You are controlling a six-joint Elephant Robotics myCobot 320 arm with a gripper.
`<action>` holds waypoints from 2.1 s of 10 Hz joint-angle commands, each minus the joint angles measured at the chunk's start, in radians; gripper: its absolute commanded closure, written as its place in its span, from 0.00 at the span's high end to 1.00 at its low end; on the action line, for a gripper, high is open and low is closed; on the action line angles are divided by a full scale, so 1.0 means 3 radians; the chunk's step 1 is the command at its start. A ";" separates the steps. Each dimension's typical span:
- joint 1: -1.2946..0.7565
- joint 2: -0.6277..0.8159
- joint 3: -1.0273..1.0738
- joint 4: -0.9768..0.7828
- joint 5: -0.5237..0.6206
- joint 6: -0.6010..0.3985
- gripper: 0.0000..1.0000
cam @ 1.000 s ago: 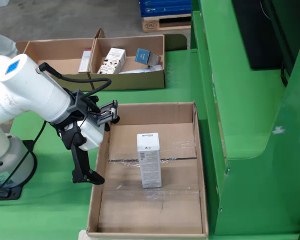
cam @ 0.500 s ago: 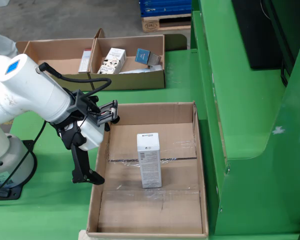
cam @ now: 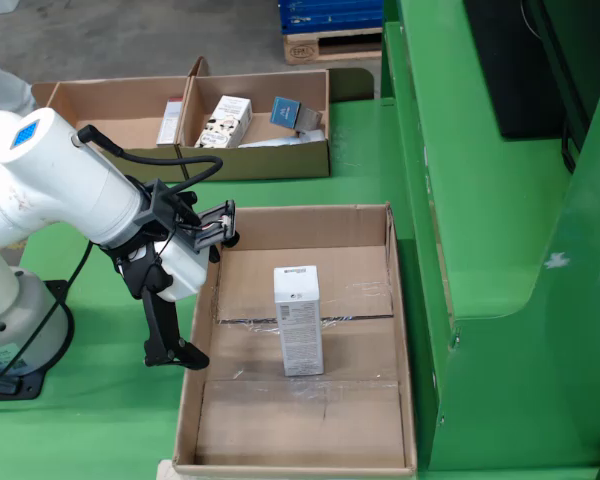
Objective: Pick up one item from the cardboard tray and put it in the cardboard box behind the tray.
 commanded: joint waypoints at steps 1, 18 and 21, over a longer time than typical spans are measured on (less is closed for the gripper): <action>0.0000 0.0061 0.0087 0.0046 0.0000 -0.0005 1.00; 0.0135 0.0217 -0.0051 0.0021 -0.0017 -0.0040 1.00; 0.0205 0.0245 -0.0061 -0.0003 -0.0055 -0.0025 1.00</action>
